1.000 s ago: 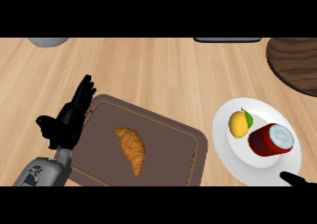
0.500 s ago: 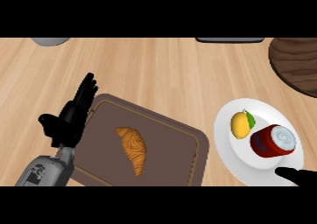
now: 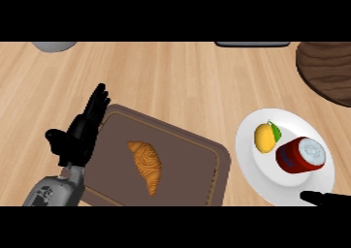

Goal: Pick the can from the plate and place it in the bowl

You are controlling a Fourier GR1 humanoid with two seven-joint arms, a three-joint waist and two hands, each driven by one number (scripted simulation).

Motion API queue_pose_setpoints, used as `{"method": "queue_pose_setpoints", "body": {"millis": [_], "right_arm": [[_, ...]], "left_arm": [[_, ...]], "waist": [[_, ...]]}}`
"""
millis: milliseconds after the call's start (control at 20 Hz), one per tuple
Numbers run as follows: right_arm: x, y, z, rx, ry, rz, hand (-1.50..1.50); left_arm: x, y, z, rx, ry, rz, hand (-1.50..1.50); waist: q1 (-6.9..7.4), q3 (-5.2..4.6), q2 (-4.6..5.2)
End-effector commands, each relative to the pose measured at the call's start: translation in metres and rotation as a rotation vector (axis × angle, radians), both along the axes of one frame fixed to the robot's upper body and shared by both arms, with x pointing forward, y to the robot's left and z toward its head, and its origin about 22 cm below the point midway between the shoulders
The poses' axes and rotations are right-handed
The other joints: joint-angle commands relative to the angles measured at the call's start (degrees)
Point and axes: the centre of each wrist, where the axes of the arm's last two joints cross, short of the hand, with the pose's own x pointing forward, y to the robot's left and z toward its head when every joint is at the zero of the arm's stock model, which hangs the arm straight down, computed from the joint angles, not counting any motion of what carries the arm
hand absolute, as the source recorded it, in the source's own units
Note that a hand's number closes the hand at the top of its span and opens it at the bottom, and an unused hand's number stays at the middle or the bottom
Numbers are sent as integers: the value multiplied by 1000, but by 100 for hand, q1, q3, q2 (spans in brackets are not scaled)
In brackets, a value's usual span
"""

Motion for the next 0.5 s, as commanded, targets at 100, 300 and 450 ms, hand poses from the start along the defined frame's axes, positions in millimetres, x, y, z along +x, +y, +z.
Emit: {"method": "queue_pose_setpoints", "body": {"millis": [100, 300, 450], "right_arm": [[-20, -21, -6, 71, -61, 40, -150], [-11, -1, -1, 107, -76, 33, -150], [-23, 4, -30, 145, -81, 28, -150]], "left_arm": [[10, 0, -2, -5, -11, 12, 0], [-7, 10, 8, 5, 1, 0, 0], [-4, 6, -9, 24, -2, 13, 0]], "waist": [[-37, 1, -2], [14, -1, -1], [-10, 0, 0]]}}
